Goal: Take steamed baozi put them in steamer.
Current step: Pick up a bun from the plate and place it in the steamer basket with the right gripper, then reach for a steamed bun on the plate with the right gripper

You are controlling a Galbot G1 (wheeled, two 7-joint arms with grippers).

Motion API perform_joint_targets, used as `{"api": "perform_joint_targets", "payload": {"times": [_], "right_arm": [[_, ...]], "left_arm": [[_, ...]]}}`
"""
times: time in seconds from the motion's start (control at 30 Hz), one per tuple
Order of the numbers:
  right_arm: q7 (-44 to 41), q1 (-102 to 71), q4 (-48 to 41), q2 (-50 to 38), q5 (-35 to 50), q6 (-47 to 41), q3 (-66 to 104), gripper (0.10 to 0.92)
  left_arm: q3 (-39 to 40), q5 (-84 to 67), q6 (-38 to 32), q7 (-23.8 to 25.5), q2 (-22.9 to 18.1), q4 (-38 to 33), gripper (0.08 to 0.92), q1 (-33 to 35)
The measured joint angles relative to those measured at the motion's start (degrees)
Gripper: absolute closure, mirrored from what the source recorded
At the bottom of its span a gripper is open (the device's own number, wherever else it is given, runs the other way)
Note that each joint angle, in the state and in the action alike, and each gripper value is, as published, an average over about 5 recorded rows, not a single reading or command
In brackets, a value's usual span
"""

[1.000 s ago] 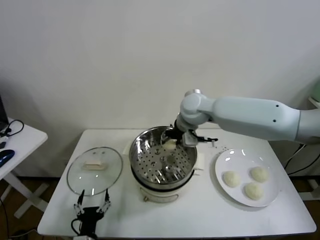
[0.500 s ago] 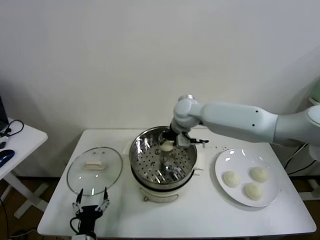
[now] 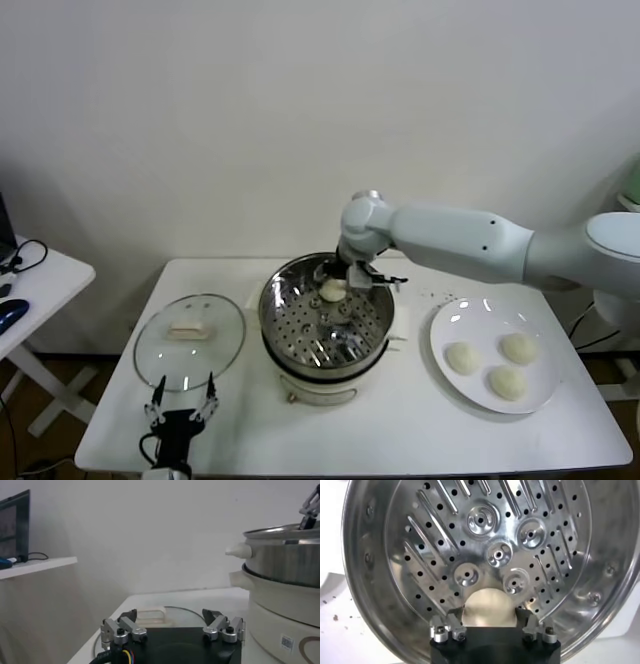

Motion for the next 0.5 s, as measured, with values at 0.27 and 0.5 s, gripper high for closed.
{"api": "perform_joint_targets", "payload": {"times": [0.27, 0.5], "right_arm": [[-0.78, 5.93, 2.36, -2.75, 8.60, -1.54, -3.38, 0.203], [-5.46, 18.45, 4.85, -7.38, 25.66, -5.73, -13.72, 0.203]], "left_arm": [[0.33, -0.43, 0.03, 0.01, 0.21, -0.38, 0.177, -0.23], [0.89, -0.49, -0.05, 0.02, 0.46, -0.92, 0.177, -0.01]]}}
